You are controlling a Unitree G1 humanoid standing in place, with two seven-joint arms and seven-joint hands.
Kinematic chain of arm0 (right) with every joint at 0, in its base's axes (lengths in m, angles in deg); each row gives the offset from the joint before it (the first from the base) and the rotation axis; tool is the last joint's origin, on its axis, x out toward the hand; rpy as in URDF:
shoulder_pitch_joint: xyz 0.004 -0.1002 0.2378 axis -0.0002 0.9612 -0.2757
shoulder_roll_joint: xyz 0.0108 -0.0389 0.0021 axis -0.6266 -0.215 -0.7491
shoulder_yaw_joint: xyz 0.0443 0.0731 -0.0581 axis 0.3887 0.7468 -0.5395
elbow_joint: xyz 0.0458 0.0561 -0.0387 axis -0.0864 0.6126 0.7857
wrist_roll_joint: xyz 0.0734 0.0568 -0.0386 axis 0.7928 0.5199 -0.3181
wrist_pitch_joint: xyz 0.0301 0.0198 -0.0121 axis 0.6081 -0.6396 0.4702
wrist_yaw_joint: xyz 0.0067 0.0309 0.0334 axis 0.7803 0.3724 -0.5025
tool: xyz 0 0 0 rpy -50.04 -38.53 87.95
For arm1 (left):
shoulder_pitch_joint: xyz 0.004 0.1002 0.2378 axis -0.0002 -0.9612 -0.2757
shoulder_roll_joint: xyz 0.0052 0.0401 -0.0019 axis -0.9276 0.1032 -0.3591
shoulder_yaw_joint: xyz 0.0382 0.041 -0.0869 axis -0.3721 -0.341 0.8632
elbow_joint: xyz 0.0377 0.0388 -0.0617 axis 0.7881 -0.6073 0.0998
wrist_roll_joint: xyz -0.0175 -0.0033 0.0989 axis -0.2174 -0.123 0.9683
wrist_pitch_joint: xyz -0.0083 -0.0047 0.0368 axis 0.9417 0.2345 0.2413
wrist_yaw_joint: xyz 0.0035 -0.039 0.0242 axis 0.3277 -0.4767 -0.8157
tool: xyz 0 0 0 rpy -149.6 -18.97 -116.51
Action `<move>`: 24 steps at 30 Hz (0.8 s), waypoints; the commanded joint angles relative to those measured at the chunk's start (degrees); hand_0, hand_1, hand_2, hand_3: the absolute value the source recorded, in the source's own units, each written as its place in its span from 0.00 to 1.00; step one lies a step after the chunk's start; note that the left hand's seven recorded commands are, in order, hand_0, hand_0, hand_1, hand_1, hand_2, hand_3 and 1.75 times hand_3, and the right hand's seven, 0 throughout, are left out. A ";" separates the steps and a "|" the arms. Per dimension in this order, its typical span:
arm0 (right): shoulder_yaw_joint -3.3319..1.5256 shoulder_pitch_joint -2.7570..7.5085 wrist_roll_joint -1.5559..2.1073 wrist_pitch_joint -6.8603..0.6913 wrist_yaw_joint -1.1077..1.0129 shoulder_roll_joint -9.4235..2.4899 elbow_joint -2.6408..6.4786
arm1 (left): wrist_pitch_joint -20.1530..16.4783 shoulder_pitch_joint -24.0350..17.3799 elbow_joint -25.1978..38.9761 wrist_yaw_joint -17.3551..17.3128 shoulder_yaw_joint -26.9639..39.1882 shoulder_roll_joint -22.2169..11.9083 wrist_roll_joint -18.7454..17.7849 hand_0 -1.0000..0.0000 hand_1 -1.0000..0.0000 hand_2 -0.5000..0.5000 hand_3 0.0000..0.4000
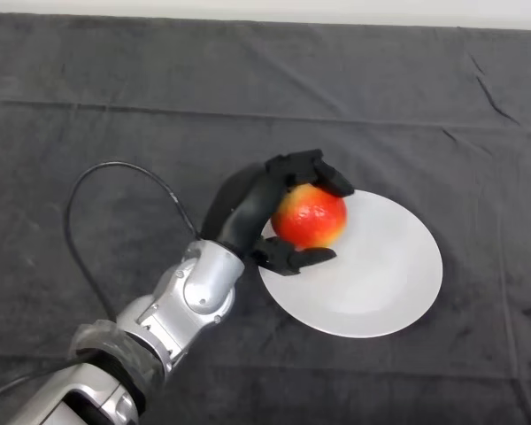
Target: Move the apple to the plate
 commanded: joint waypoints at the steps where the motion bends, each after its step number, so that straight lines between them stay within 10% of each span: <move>1: 0.67 6.55 0.53 -5.63 0.07 -4.51 6.04 | -0.73 0.38 2.22 -0.65 -1.45 -0.89 -1.58 0.00 0.00 0.50 1.00; 3: 0.67 6.55 0.53 -5.63 0.07 -4.51 6.04 | -0.86 0.41 2.22 -0.90 -1.94 -1.00 -2.02 0.00 0.00 0.50 1.00; 6: 0.68 6.55 0.52 -5.62 0.07 -4.51 6.05 | -1.01 0.51 2.18 -1.39 -2.46 -1.24 -2.70 0.31 0.05 0.63 0.95; 8: 0.68 6.55 0.52 -5.62 0.07 -4.51 6.06 | -1.08 0.53 2.12 -1.73 -2.72 -1.41 -3.15 0.66 0.55 0.56 0.45; 9: 0.68 6.55 0.52 -5.62 0.07 -4.51 6.06 | -1.09 0.52 2.08 -1.85 -2.82 -1.47 -3.32 0.96 1.00 0.48 0.04; 24: 0.69 6.54 0.51 -5.61 0.08 -4.51 6.07 | -2.63 0.85 3.73 -3.81 -1.70 -3.34 -6.19 1.00 1.00 0.50 0.00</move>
